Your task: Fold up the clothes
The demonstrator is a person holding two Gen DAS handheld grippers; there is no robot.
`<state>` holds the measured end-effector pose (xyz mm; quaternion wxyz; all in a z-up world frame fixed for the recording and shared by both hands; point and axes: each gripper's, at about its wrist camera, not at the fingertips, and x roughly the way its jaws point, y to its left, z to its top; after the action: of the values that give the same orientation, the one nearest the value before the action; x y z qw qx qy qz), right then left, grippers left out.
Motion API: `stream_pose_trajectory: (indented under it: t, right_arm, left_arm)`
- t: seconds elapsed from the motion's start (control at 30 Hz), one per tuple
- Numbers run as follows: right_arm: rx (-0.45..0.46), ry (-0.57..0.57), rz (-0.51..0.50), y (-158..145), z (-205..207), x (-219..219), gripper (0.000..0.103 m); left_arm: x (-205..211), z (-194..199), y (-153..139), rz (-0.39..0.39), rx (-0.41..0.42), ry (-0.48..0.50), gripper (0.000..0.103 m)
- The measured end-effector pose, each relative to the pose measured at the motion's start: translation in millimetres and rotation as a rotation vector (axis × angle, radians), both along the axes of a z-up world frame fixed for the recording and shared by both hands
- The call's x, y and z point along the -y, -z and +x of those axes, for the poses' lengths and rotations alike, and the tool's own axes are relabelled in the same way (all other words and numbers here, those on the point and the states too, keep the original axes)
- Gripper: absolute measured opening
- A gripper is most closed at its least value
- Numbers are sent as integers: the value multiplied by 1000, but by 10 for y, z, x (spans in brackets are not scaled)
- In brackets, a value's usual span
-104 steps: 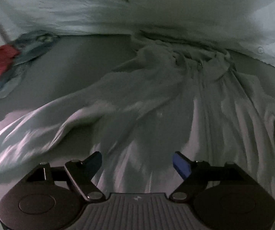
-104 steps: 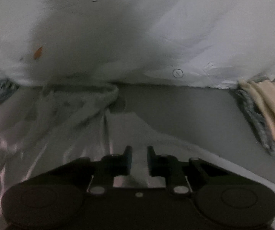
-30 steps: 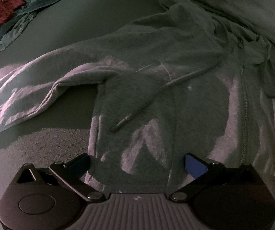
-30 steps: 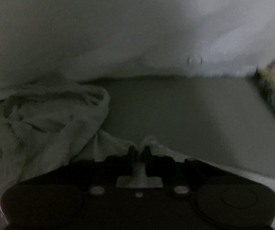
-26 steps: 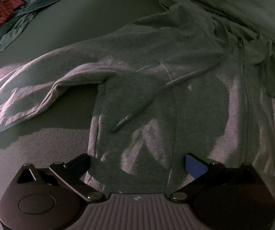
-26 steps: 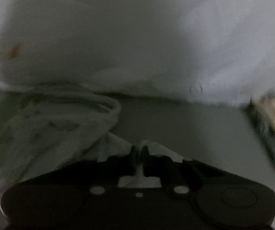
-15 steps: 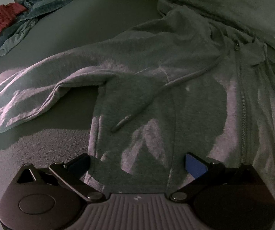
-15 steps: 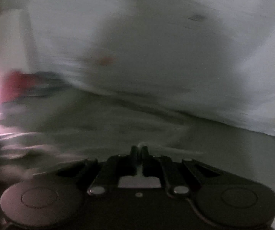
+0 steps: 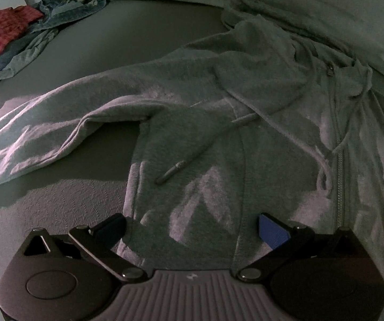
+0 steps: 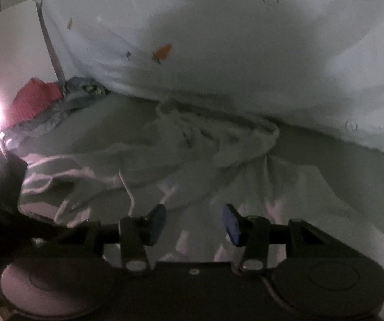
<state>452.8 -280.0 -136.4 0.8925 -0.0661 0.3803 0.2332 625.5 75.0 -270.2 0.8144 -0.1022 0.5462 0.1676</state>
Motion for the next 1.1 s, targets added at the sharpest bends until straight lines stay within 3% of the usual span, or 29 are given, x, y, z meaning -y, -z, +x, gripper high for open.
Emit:
stream_pose_trajectory:
  t: [0.2, 0.27, 0.33, 0.4, 0.47, 0.5, 0.53, 0.57, 0.73, 0.97, 1.1]
  right_arm:
    - [-140, -73, -162, 411, -162, -184, 50]
    - [-154, -74, -198, 489, -298, -175, 58]
    - [-172, -66, -198, 529, -436, -127, 77]
    - [-193, -54, -185, 552, -568, -59, 80]
    - [-217, -31, -167, 582, -689, 27, 90]
    - [-235, -17, -160, 615, -744, 73, 101]
    - [-254, -4, -152, 647, -800, 119, 103]
    - [-258, 7, -146, 684, -864, 160, 103]
    - [-107, -7, -162, 829, -1244, 187, 103]
    - [-105, 102, -147, 835, -1222, 104, 103]
    - [-133, 206, -157, 821, -1174, 17, 103]
  left_arm:
    - [-14, 47, 6, 3, 8, 4, 103]
    - [-21, 71, 24, 9, 24, 8, 103]
    - [-49, 113, 42, 14, 42, 15, 103]
    - [-121, 79, 30, 16, 57, 39, 103]
    - [-193, 96, 29, 2, 41, 53, 103]
    - [-222, 58, 46, -8, 35, 47, 103]
    - [-250, -2, 69, -19, 32, 38, 103]
    - [-307, -52, 90, -35, 35, 21, 103]
    - [-577, -410, 139, -109, 80, -31, 103]
    - [-980, -847, 80, -190, 133, -114, 103]
    - [-1770, -1011, 32, -176, 191, -315, 103]
